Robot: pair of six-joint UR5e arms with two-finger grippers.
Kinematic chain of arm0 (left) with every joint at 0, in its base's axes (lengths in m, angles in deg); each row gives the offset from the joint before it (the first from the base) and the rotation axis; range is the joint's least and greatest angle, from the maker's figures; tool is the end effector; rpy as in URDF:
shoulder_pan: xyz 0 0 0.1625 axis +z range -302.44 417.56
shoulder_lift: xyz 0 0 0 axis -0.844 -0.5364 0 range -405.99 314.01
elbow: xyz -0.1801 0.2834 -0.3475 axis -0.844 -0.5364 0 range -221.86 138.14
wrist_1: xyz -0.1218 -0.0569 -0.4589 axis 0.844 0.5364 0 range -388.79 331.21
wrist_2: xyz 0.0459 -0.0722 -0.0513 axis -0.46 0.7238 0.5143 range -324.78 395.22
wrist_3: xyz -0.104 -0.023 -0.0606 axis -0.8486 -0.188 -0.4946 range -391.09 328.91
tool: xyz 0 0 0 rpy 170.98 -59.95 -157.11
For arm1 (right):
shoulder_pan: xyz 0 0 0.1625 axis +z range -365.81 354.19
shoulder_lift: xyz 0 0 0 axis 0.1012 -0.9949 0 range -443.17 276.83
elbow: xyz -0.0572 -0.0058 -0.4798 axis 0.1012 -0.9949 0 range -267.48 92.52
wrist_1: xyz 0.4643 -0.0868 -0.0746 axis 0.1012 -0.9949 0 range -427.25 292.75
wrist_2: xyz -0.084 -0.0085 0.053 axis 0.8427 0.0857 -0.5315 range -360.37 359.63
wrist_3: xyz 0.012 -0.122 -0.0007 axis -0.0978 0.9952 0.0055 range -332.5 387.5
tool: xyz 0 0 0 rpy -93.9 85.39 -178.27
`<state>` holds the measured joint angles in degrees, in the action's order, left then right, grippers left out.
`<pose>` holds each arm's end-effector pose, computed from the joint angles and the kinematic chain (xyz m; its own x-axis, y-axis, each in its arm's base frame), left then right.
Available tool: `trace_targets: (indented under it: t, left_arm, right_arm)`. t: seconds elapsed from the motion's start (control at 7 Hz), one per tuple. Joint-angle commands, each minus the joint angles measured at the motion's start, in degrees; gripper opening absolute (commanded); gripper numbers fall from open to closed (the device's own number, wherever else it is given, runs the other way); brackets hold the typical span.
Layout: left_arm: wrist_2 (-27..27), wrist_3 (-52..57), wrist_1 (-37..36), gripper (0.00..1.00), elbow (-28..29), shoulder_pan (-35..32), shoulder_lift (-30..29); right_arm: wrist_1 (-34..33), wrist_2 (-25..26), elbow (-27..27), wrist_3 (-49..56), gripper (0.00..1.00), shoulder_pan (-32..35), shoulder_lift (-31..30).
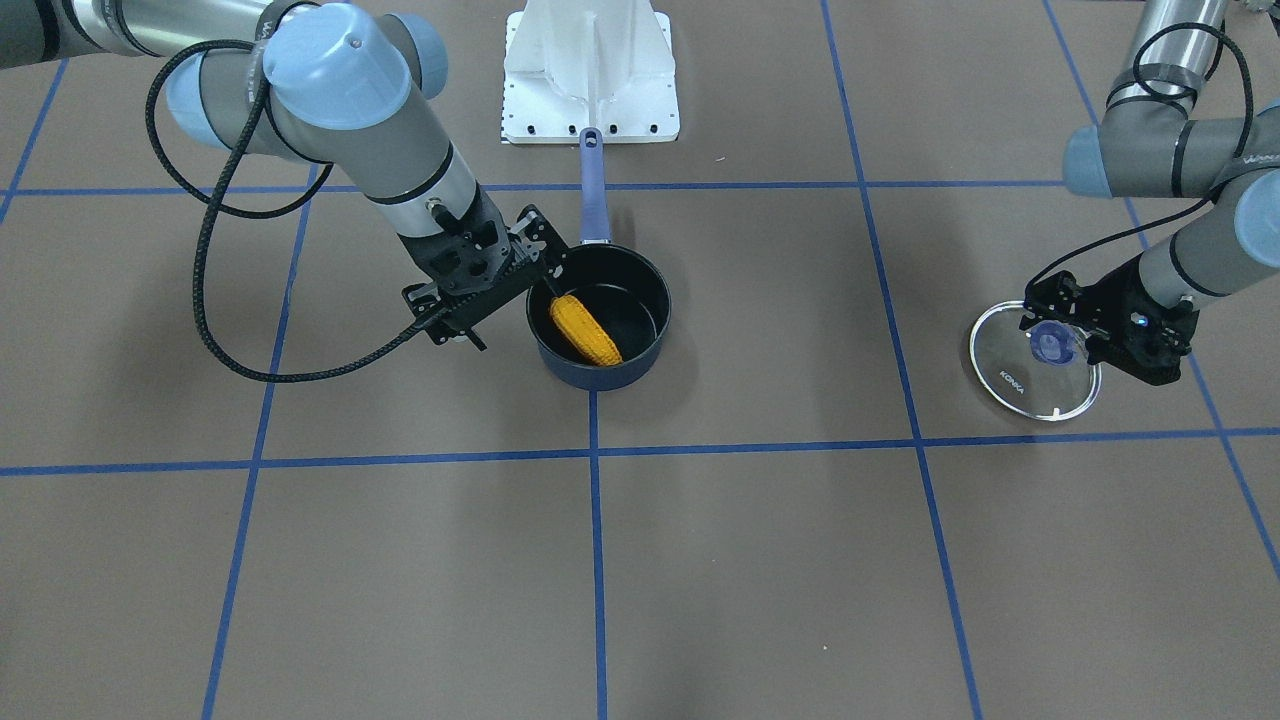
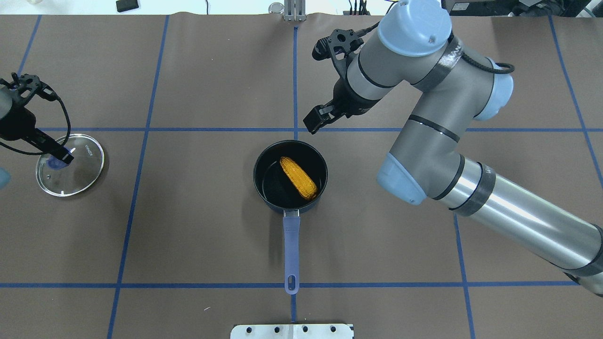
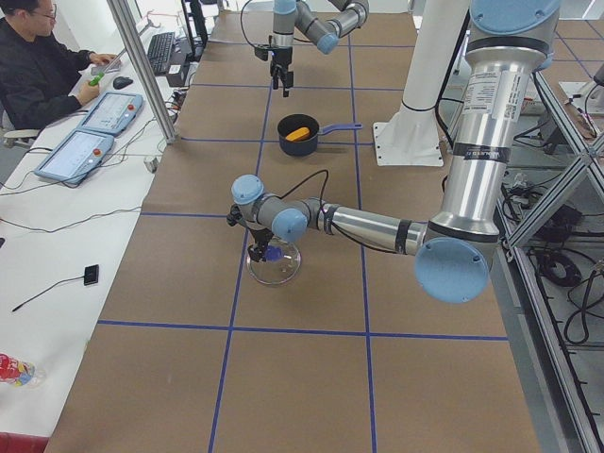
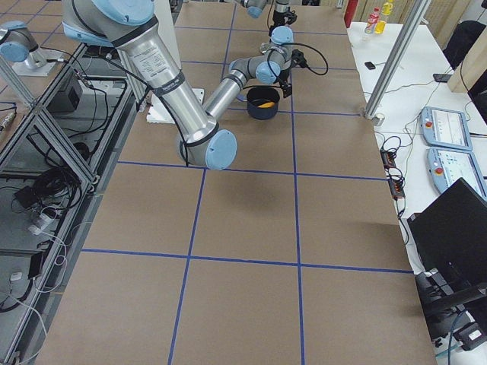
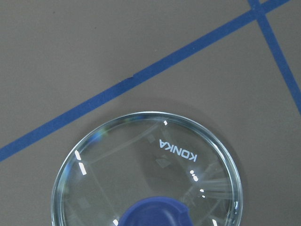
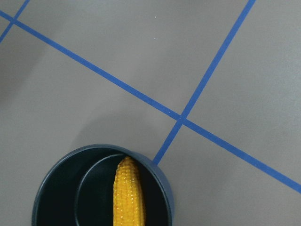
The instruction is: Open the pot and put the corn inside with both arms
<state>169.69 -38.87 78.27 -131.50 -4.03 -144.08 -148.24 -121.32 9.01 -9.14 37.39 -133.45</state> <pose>0.2677 -0.5946 0.6166 0.5418 0.4844 -0.6869 -0.3617 0.8721 0.3296 -0.5131 -0.5782 0.1808 0.4722 -0.5005 0.7256 0.1672 0.8591 0.4837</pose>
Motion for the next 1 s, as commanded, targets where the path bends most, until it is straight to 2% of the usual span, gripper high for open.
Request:
trace_targets:
  t: [0.0, 0.29, 0.71, 0.86]
  left_arm:
    - [-0.1, 0.0, -0.8, 0.99, -0.4, -7.3, -0.4]
    - [-0.2, 0.9, -4.6, 1.0, -0.1, -15.1, -0.3]
    - [-0.7, 9.5, -7.6, 1.0, 3.8, -20.9, -0.3]
    - [-0.5, 9.9, -7.7, 1.0, 3.9, -21.8, -0.3]
  right_arm:
    - [-0.5, -0.9, 2.6, 0.2, 1.0, 6.4, -5.8]
    - [-1.1, -0.5, 3.3, 0.4, 1.0, 12.4, -13.3]
    - [-3.5, -0.2, 4.2, 1.5, 1.0, 19.3, -23.7]
    - [-2.9, -0.7, 4.2, 6.6, 1.0, 22.8, -28.3]
